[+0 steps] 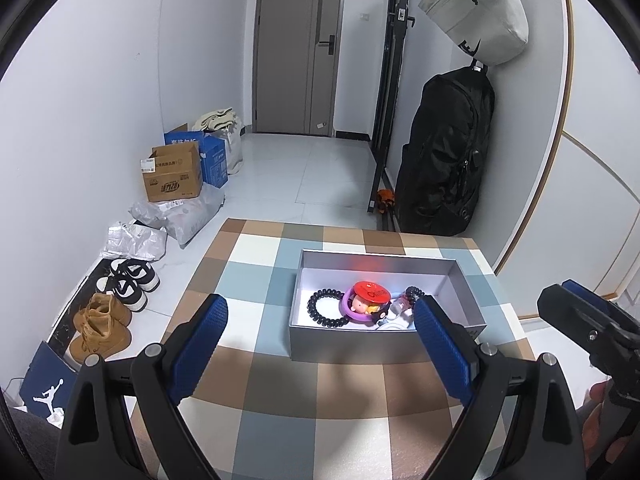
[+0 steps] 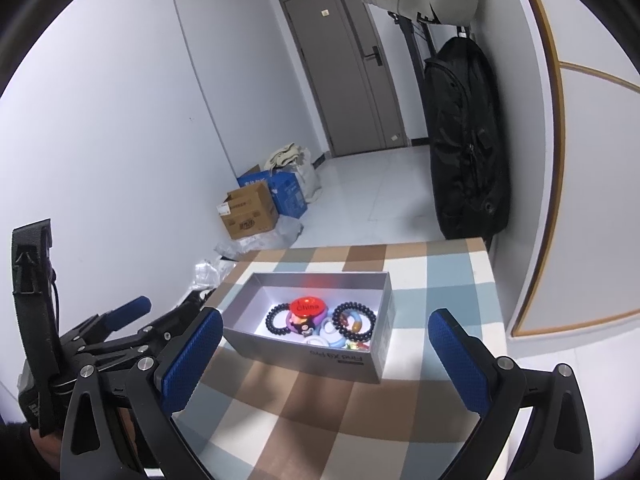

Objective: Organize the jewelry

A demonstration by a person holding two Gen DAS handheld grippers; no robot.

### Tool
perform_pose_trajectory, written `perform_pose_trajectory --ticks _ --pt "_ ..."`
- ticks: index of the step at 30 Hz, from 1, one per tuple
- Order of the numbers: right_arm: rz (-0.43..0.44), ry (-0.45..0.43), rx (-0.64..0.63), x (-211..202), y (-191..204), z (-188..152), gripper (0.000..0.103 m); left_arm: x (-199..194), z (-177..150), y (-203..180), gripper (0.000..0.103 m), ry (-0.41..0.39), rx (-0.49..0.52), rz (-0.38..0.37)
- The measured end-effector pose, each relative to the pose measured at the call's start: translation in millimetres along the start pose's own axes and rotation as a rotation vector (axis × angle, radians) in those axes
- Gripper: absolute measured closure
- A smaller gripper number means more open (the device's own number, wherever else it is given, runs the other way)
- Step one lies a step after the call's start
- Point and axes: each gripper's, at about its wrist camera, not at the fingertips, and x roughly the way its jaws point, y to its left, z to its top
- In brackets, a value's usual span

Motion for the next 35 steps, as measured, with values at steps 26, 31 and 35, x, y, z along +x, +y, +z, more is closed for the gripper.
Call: perform_pose_trajectory --ticks 26,31,35 --pt "-0.011 -0.001 -0.010 -0.5 1.8 -0.5 0.000 -1.4 -1.6 -1.2 0.012 0.001 -0.001 -0.003" --pt "-0.010 0.001 -0.004 -0.6 1.7 -0.4 0.000 -0.2 -1.3 -2.5 0.012 0.015 0.003 -0.007" --pt "-0.007 0.002 -0.002 -0.7 2.0 -0.8 0.000 -0.7 -0.8 -5.1 0.012 0.009 0.010 -0.011"
